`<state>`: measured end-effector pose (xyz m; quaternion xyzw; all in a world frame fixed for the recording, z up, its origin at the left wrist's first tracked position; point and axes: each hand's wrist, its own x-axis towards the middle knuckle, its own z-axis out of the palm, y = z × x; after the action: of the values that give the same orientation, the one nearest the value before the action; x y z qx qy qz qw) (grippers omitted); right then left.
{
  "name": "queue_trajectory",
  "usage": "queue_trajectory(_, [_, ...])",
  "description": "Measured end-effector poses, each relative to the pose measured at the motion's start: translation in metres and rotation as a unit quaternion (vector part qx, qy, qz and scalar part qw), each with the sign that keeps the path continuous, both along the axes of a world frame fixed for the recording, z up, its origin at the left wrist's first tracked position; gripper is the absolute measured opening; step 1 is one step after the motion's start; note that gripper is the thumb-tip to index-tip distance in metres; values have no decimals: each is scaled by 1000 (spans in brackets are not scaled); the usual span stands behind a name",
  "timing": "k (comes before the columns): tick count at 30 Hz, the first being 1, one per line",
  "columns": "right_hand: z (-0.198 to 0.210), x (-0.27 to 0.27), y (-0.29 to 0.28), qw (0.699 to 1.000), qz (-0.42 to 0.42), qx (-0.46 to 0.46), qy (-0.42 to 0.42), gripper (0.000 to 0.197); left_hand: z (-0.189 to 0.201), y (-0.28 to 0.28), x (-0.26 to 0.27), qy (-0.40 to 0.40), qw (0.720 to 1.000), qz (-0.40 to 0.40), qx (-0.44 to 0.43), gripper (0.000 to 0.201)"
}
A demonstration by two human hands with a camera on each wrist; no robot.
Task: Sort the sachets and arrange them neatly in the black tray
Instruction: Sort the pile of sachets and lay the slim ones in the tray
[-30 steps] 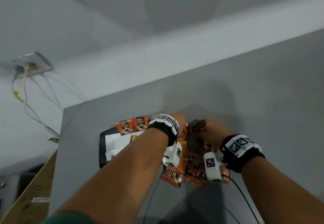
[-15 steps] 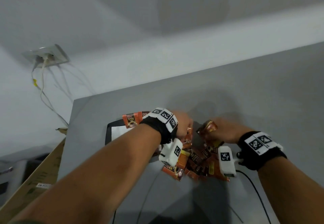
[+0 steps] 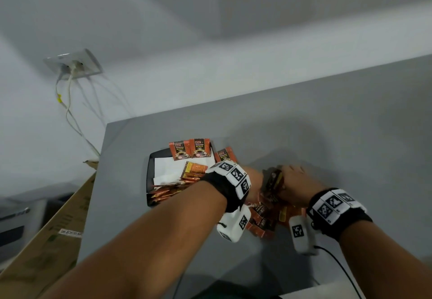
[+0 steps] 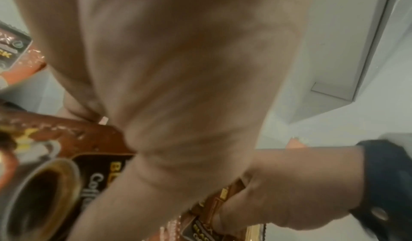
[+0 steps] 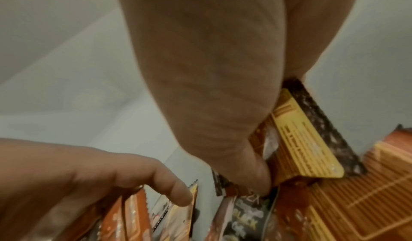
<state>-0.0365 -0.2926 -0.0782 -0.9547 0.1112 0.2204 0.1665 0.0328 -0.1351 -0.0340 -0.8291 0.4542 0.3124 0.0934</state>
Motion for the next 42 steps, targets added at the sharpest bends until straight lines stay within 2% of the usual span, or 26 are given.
queue_trajectory(3, [-4,3,-2,1000,-15,-3,7,41,3,6,-7,12,1000,12,2,35])
queue_trajectory(7, [-7,5,-6,999,36,-1,-32,21,-4,12,-20,13,1000,-20,3,53])
queue_trajectory(10, [-9,4,-9,998,42,28,-48,11,-7,11,-28,19,1000,-2,-24,49])
queue_trajectory(18, [-10,1,-14,998,5,2,-58,25,-1,14,-24,12,995,48,-83,40])
queue_trajectory(23, [-5,4,-19,999,-4,-3,-41,22,10,20,-18,78,981,112,-139,41])
queue_trajectory(30, [2,-6,1,998,40,21,-42,11,16,30,-13,129,947,197,-220,33])
queue_trajectory(34, [-3,-7,7,999,-28,8,-32,27,18,33,-13,128,926,235,-265,30])
queue_trajectory(39, [-3,-8,11,1000,-28,5,-11,38,23,37,-12,133,908,273,-287,32])
queue_trajectory(42, [-10,-9,9,1000,1,-3,-19,55,34,41,-5,133,898,288,-305,31])
